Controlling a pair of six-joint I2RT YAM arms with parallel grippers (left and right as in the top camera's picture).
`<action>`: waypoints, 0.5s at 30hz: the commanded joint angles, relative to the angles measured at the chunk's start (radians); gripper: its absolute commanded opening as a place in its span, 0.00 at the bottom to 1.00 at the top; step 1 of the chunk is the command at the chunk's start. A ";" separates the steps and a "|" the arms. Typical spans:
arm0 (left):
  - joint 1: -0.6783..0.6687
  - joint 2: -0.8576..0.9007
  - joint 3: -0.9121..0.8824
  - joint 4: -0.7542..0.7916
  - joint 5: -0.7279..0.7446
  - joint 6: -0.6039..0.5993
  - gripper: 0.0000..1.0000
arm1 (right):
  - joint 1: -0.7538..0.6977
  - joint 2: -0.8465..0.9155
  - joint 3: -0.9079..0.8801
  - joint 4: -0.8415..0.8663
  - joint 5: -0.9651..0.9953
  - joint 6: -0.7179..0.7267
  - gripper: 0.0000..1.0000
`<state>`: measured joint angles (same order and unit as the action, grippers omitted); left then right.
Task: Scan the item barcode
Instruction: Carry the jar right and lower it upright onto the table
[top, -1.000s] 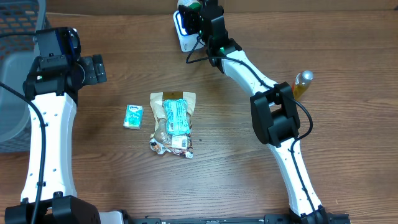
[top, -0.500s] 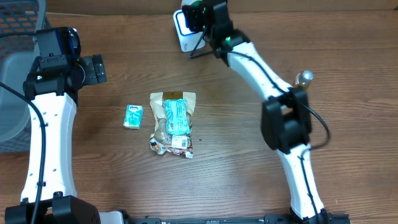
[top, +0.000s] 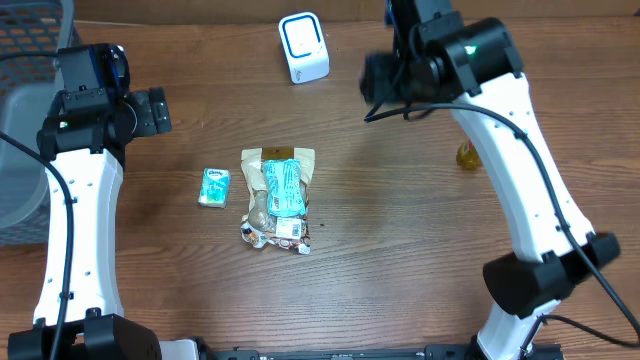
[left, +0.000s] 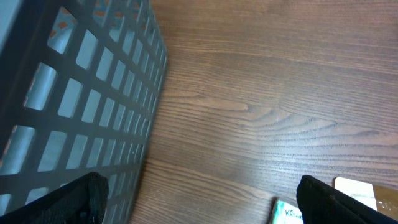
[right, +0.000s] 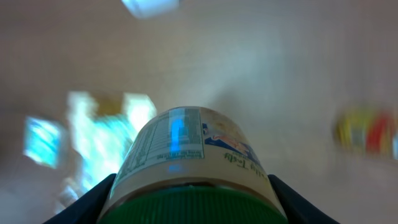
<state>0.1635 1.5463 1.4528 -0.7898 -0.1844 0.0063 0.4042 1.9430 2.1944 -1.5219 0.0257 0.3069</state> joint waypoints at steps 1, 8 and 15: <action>-0.007 -0.013 0.015 0.001 0.002 -0.010 1.00 | -0.013 0.032 -0.069 -0.054 0.000 0.019 0.05; -0.007 -0.013 0.015 0.001 0.002 -0.010 1.00 | -0.037 0.032 -0.302 -0.031 -0.001 0.019 0.05; -0.007 -0.013 0.015 0.001 0.002 -0.010 1.00 | -0.071 0.032 -0.555 0.143 0.000 0.046 0.10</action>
<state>0.1635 1.5463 1.4528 -0.7898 -0.1844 0.0063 0.3531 1.9858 1.6985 -1.4048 0.0257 0.3325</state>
